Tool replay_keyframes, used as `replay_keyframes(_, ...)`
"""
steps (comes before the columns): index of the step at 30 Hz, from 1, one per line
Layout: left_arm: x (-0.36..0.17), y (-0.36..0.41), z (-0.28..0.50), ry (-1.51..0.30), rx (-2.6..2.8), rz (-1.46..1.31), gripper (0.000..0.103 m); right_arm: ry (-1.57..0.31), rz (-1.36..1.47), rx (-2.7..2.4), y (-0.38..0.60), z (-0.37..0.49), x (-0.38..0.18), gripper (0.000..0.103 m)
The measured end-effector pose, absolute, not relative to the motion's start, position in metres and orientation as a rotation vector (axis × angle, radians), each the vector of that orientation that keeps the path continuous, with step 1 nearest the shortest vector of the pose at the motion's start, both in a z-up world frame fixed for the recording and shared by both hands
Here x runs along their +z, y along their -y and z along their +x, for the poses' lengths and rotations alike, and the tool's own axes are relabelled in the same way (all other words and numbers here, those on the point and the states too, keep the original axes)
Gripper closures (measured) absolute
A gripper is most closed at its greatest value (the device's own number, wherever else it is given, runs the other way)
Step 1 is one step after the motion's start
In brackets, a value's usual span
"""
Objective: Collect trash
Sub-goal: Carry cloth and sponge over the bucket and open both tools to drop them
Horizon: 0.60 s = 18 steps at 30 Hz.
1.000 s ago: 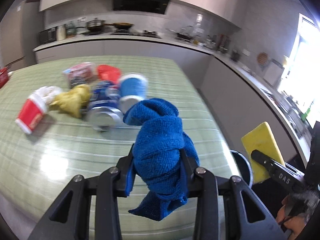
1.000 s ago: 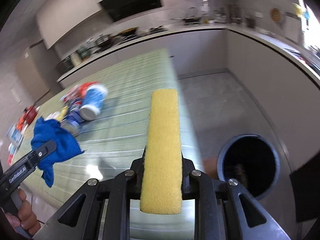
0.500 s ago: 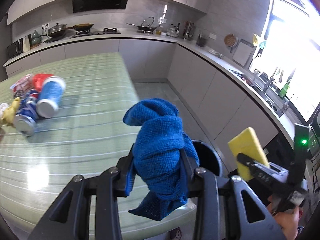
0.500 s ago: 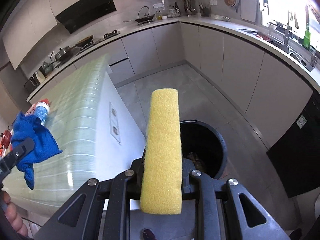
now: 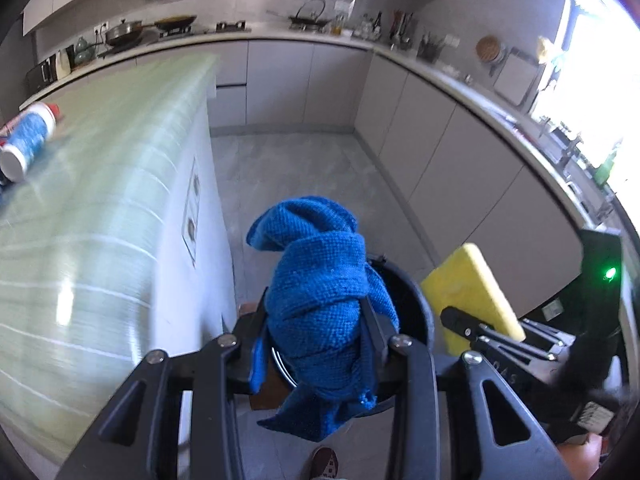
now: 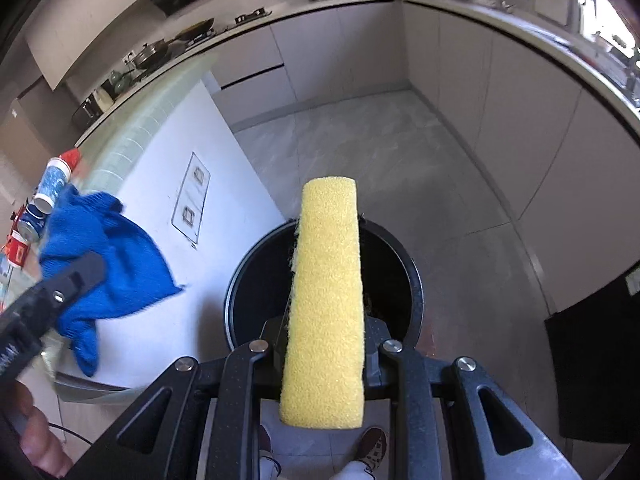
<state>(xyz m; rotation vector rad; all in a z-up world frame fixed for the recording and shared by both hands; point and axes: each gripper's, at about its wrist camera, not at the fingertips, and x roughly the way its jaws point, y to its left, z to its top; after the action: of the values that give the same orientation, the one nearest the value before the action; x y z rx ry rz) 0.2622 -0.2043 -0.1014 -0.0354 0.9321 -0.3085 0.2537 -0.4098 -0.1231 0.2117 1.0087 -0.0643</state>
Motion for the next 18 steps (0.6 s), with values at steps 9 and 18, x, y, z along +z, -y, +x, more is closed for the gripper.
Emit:
replay_keyframes(9, -0.138, 0.233, 0.275, -0.992, -0.265, -0.007, 0.062, -1.011, 0.197, -0.042, 0.438, 0.273, -0.150, 0.031)
replay_keyframes(18, -0.122, 0.256, 0.275, -0.968, -0.246, 0.046, 0.023, -0.951, 0.157, -0.129, 0.458, 0.264, -0.130, 0.031)
